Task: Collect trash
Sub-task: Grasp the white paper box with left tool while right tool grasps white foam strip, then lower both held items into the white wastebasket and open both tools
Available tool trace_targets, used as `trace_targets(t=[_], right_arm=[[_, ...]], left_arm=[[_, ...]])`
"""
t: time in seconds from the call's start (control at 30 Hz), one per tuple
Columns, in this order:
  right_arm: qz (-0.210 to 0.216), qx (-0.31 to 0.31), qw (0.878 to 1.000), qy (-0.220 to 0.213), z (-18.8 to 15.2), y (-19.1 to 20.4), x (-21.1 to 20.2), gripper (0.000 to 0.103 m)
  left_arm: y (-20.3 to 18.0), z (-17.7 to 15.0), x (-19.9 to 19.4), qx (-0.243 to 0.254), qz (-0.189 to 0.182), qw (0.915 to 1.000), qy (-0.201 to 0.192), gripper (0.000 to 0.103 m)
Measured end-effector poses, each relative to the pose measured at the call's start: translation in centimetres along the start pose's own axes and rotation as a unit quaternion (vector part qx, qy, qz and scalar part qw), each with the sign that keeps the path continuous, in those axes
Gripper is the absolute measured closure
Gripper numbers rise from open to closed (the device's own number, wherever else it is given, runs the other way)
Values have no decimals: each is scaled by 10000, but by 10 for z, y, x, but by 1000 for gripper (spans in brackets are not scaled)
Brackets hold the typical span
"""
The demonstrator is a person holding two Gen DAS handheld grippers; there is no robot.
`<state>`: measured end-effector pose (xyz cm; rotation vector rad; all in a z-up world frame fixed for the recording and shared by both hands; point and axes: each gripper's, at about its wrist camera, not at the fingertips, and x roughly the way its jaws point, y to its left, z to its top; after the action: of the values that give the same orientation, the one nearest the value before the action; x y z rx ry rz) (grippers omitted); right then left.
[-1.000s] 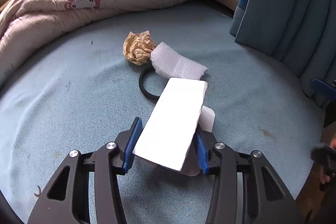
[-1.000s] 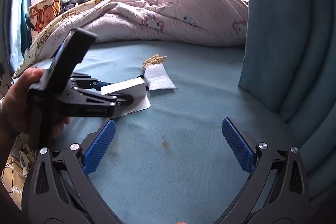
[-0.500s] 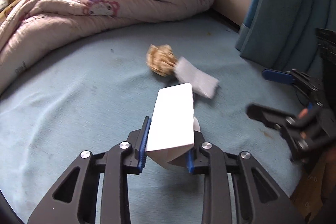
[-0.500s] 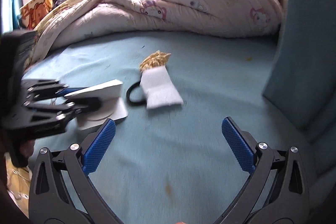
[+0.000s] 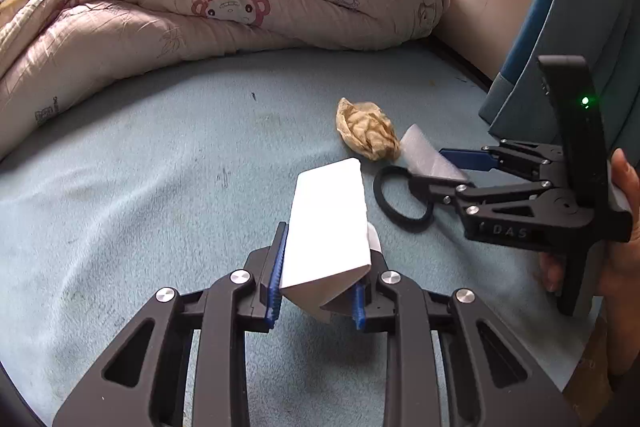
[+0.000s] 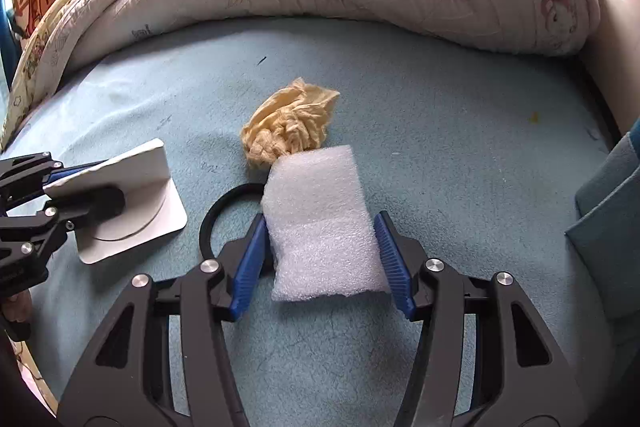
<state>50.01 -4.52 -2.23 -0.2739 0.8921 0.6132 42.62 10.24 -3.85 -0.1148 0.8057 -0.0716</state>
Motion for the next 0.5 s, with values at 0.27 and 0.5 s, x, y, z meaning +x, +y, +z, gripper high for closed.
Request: trace_targets(t=[0.27, 0.5], right_arm=[[-65, -21, 9991, -412, -13, 9, -35, 54], [-6, -138, 9972, -731, -42, 32, -105, 54]], left_arm=[[-2, -8, -27, -21, -37, 9999, -130, 78], [-30, -31, -81, 92, -66, 9995, -307, 78]])
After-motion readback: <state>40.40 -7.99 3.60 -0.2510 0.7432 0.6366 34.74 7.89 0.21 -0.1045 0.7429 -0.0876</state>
